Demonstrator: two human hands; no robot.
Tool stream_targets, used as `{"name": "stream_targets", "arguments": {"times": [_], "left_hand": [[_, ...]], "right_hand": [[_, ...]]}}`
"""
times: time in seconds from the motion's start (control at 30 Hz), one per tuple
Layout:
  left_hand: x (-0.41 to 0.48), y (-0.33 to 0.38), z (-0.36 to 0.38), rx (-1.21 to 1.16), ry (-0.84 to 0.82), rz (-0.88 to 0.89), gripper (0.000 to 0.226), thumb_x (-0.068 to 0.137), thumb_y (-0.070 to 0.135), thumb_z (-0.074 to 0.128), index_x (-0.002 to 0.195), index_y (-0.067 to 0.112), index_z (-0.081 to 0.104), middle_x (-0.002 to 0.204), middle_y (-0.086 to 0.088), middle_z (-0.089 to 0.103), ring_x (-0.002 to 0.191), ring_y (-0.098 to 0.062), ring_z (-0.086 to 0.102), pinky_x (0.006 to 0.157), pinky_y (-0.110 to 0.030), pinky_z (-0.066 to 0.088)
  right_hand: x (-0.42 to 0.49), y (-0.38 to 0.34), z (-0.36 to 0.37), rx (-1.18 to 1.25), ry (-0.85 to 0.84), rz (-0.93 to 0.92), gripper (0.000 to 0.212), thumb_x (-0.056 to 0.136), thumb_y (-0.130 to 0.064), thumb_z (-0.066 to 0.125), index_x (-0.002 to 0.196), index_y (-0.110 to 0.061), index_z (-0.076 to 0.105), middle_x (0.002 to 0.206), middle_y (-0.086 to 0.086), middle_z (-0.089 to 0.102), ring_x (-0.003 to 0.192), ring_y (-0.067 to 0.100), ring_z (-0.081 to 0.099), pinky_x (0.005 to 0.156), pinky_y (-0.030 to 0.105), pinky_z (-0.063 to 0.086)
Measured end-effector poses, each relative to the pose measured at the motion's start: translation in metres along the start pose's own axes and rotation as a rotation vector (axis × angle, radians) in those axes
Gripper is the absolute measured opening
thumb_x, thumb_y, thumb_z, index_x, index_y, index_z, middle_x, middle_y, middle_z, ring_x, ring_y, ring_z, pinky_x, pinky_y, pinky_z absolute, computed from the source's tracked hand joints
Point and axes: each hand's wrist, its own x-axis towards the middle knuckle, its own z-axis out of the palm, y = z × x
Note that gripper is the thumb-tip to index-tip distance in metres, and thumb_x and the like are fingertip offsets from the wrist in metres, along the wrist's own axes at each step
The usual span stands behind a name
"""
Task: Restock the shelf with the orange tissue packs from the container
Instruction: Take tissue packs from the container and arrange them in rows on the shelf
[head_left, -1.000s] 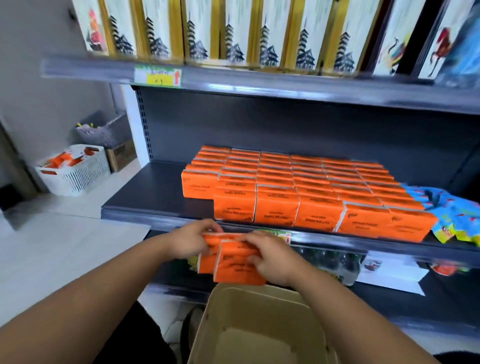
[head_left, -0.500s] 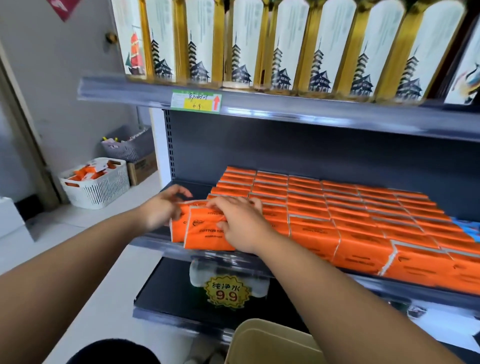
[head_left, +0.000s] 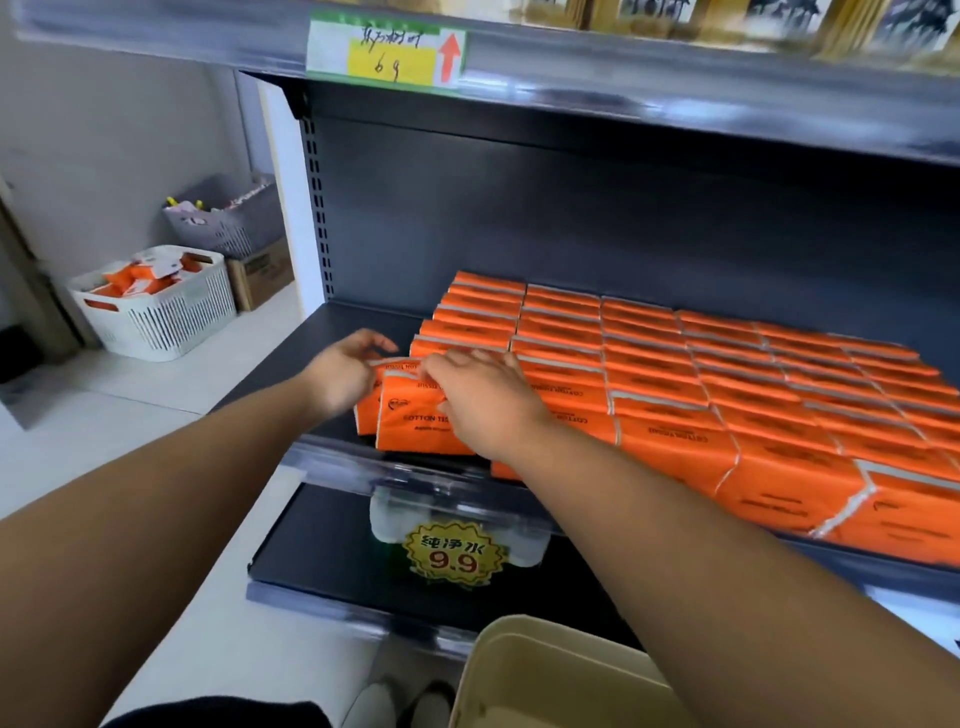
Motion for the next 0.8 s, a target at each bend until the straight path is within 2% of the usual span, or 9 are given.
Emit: {"name": "stream_targets", "arguments": {"times": [0.17, 0.3, 0.37, 0.43, 0.5, 0.53, 0.57, 0.67, 0.8], "left_hand": [[0.006, -0.011, 0.010, -0.006, 0.077, 0.032, 0.021, 0.091, -0.006, 0.041, 0.101, 0.008, 0.052, 0.083, -0.007, 0.059, 0.070, -0.017, 0.057, 0.055, -0.020, 0.045], [-0.001, -0.011, 0.017, -0.586, 0.080, -0.038, 0.028, 0.077, 0.004, 0.038, 0.100, 0.003, 0.054, 0.091, -0.017, 0.057, 0.078, -0.028, 0.060, 0.066, -0.034, 0.049], [-0.006, -0.008, 0.021, -0.680, 0.011, -0.063, 0.032, 0.090, 0.021, 0.037, 0.102, 0.003, 0.061, 0.092, -0.018, 0.064, 0.084, -0.032, 0.064, 0.075, -0.041, 0.049], [-0.006, -0.006, 0.029, -0.645, -0.070, -0.062, 0.060, 0.100, 0.040, 0.031, 0.076, 0.013, 0.079, 0.085, -0.015, 0.074, 0.081, -0.029, 0.071, 0.080, -0.042, 0.050], [-0.011, 0.000, 0.039, -0.668, -0.166, -0.048, 0.077, 0.102, 0.046, 0.024, 0.046, 0.028, 0.073, 0.068, -0.002, 0.074, 0.067, -0.017, 0.073, 0.075, -0.038, 0.048], [-0.012, 0.002, 0.042, -0.668, -0.183, -0.055, 0.079, 0.103, 0.047, 0.022, 0.043, 0.031, 0.071, 0.066, 0.002, 0.074, 0.064, -0.014, 0.073, 0.073, -0.038, 0.047], [-0.011, 0.003, 0.045, -0.644, -0.193, -0.070, 0.077, 0.103, 0.049, 0.022, 0.049, 0.032, 0.074, 0.071, 0.002, 0.075, 0.070, -0.014, 0.074, 0.074, -0.038, 0.048], [-0.002, -0.002, 0.049, -0.590, -0.123, -0.080, 0.062, 0.100, 0.057, 0.024, 0.093, 0.026, 0.077, 0.106, -0.011, 0.074, 0.100, -0.027, 0.070, 0.087, -0.044, 0.050], [0.003, -0.004, 0.049, -0.593, -0.087, -0.075, 0.064, 0.099, 0.060, 0.020, 0.125, 0.018, 0.060, 0.116, -0.011, 0.070, 0.104, -0.028, 0.069, 0.089, -0.045, 0.051]], "right_hand": [[0.008, -0.001, 0.006, -0.049, 0.029, -0.017, 0.043, 0.091, -0.015, 0.059, 0.131, -0.027, 0.047, 0.132, -0.003, 0.047, 0.127, 0.022, 0.041, 0.106, 0.046, 0.030], [0.006, 0.000, 0.008, -0.072, 0.057, -0.031, 0.041, 0.091, -0.021, 0.062, 0.130, -0.025, 0.048, 0.146, -0.001, 0.034, 0.135, 0.023, 0.029, 0.109, 0.047, 0.025], [0.004, 0.001, 0.006, -0.019, -0.029, 0.013, 0.041, 0.095, -0.028, 0.057, 0.134, -0.022, 0.044, 0.149, 0.002, 0.036, 0.138, 0.024, 0.030, 0.116, 0.051, 0.017], [0.001, 0.002, 0.004, -0.015, -0.076, 0.040, 0.040, 0.097, -0.032, 0.052, 0.134, -0.021, 0.041, 0.143, 0.004, 0.046, 0.135, 0.026, 0.037, 0.118, 0.054, 0.013], [-0.003, 0.004, 0.003, -0.062, -0.055, 0.054, 0.040, 0.097, -0.036, 0.052, 0.132, -0.022, 0.040, 0.136, 0.004, 0.052, 0.130, 0.028, 0.043, 0.116, 0.054, 0.015], [-0.005, 0.005, 0.002, -0.077, -0.040, 0.071, 0.043, 0.096, -0.039, 0.053, 0.133, -0.023, 0.039, 0.135, 0.004, 0.052, 0.129, 0.028, 0.043, 0.115, 0.055, 0.017], [-0.006, 0.007, 0.001, -0.079, -0.031, 0.096, 0.047, 0.094, -0.041, 0.054, 0.134, -0.024, 0.037, 0.137, 0.004, 0.051, 0.130, 0.029, 0.042, 0.114, 0.056, 0.017], [-0.008, 0.009, -0.001, -0.099, -0.044, 0.146, 0.054, 0.094, -0.047, 0.051, 0.140, -0.025, 0.034, 0.144, 0.003, 0.043, 0.136, 0.028, 0.036, 0.113, 0.059, 0.013], [-0.009, 0.008, 0.001, -0.139, -0.070, 0.151, 0.047, 0.098, -0.044, 0.046, 0.138, -0.020, 0.040, 0.147, 0.007, 0.037, 0.139, 0.029, 0.030, 0.114, 0.060, 0.010]]}}
